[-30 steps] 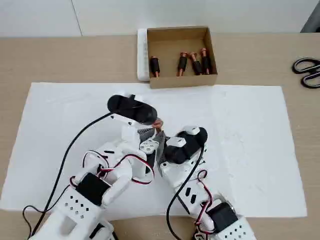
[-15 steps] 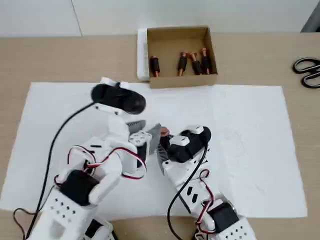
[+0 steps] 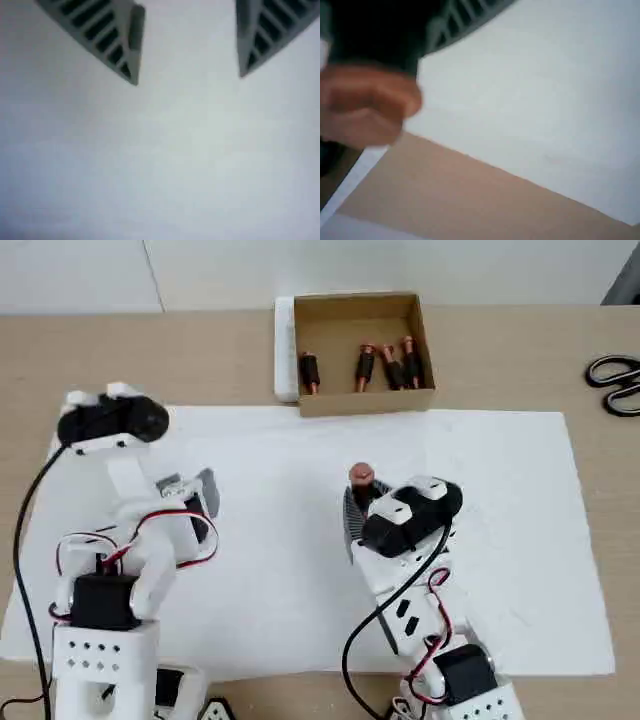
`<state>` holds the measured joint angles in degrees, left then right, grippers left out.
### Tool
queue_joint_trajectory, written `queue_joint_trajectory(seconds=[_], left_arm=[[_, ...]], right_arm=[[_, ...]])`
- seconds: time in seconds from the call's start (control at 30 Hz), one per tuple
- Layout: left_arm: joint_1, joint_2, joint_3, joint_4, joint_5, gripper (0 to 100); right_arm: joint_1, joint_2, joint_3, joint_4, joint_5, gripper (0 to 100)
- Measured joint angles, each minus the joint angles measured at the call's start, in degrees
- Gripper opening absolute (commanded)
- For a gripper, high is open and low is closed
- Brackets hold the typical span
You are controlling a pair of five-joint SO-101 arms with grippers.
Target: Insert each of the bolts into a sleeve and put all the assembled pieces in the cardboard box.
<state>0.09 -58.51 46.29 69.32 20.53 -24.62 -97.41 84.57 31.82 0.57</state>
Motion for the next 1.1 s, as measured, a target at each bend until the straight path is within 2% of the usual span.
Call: queue_joint_trajectory(seconds=[0.13,0.33,0.47,0.83,1.1], left_arm=[[-0.35,0.0,3.96,0.0,0.0,13],[-0.35,0.0,4.48,0.0,0.0,12],[-0.44,0.0,4.48,0.0,-0.09,12],[-0.79,0.09,4.75,0.0,0.0,12],[-0.79,0.0,6.86,0.0,0.0,12]], right_arm=[[3.43,11.96,-7.91,-7.56,3.34,0.4],[9.41,40.88,-27.52,-16.97,4.22,0.4],[11.6,60.48,-42.37,-17.49,4.22,0.4],[11.87,110.24,-84.92,-17.49,4.13,0.4],[11.69,135.91,-109.1,-15.56,0.09,0.4]])
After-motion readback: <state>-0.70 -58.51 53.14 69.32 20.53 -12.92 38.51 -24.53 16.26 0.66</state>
